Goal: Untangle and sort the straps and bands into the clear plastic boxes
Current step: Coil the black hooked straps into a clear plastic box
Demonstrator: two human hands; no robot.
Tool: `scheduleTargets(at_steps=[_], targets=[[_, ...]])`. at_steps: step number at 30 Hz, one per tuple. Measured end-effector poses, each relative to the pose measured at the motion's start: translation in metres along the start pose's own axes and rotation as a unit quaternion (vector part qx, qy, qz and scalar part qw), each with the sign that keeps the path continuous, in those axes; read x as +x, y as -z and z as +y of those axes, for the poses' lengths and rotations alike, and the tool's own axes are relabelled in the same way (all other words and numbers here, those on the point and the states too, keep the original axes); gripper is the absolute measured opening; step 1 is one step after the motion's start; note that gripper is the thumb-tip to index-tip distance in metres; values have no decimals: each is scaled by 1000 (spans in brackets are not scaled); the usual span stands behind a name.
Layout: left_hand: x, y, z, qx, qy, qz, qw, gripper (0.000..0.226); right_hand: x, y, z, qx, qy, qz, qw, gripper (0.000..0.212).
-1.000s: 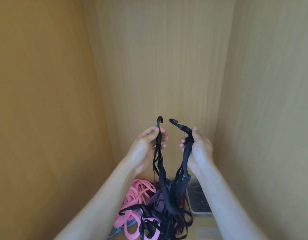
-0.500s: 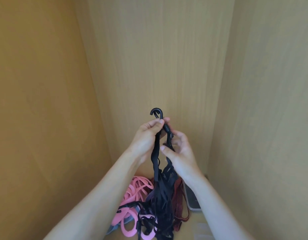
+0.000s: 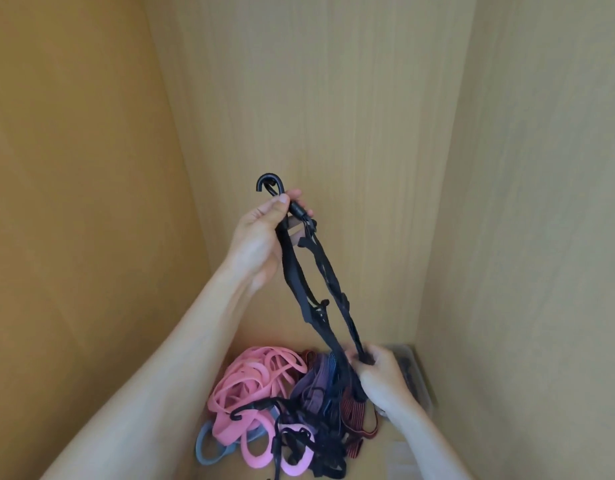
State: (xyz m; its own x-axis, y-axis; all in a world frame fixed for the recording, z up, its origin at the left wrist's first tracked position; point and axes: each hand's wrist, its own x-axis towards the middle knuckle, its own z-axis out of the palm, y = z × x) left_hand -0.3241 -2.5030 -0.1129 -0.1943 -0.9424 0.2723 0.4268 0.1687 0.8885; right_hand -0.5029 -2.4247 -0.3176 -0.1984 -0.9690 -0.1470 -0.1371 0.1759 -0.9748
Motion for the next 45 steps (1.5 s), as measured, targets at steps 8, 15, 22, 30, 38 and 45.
scheduleTargets(at_steps=[8, 15, 22, 30, 38, 45], targets=[[5, 19, 7, 18, -18, 45, 999, 27, 0, 11, 22, 222, -99, 20, 970, 11], [9, 38, 0, 19, -9, 104, 994, 25, -6, 32, 23, 569, -113, -40, 814, 18], [13, 61, -6, -16, 19, 168, 985, 22, -26, 34, 17, 597, -60, -105, 793, 25], [13, 45, 7, -40, -20, 174, 984, 19, -38, 11, 36, 523, -128, -154, 828, 24], [-9, 28, -7, -11, 15, 90, 996, 23, -39, 4, 19, 164, -120, -160, 966, 51], [-25, 10, -29, -40, 65, 36, 996, 20, -38, -4, -54, -6, 79, -118, 990, 99]])
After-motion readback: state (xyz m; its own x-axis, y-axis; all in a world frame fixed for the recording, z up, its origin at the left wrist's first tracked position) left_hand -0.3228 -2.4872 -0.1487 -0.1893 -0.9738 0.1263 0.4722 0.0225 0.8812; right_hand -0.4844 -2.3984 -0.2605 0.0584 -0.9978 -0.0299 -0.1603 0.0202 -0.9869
